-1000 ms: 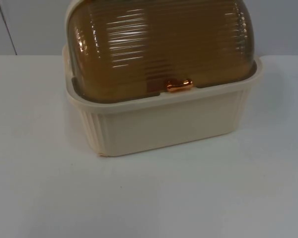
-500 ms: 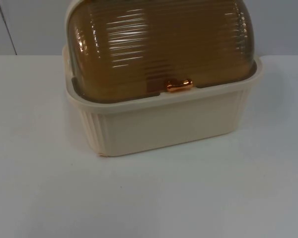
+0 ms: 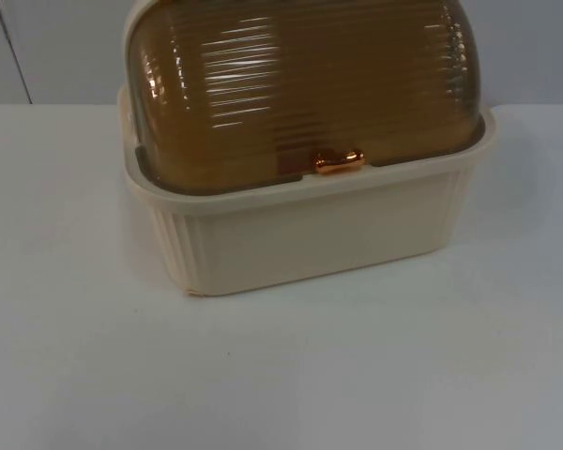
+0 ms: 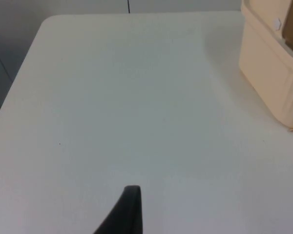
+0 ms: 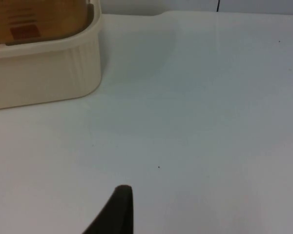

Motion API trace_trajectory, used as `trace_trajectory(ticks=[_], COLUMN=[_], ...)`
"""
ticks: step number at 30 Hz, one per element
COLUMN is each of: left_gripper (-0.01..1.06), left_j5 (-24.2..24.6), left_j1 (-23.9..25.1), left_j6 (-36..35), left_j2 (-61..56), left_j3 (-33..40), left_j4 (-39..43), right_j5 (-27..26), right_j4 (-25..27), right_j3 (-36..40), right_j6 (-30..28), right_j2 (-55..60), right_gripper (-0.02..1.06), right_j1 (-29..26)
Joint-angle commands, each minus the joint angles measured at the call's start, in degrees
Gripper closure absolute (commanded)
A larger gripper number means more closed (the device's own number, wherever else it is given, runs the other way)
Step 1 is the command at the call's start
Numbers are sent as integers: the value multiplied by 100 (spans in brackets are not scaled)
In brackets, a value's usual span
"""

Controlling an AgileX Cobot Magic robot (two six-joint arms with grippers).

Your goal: Open the box lid with the left hand, place the block into the box with the right hand, then close the box lid with the left hand.

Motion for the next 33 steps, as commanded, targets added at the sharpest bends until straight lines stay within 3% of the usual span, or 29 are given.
trace_trajectory(ticks=[1,33], left_gripper=[0,0], left_j5=[-4,-4], left_j1=[-10,-10], left_j6=[-52,-51], left_j2=[-11,-11], left_j3=[28,28], left_j4=[31,42], right_j5=[-65,-65], right_j4=[13,21], right_j3=[17,17], right_j6=[9,42], right_j2=[-13,-13], right_gripper=[0,0], right_j1=[23,23])
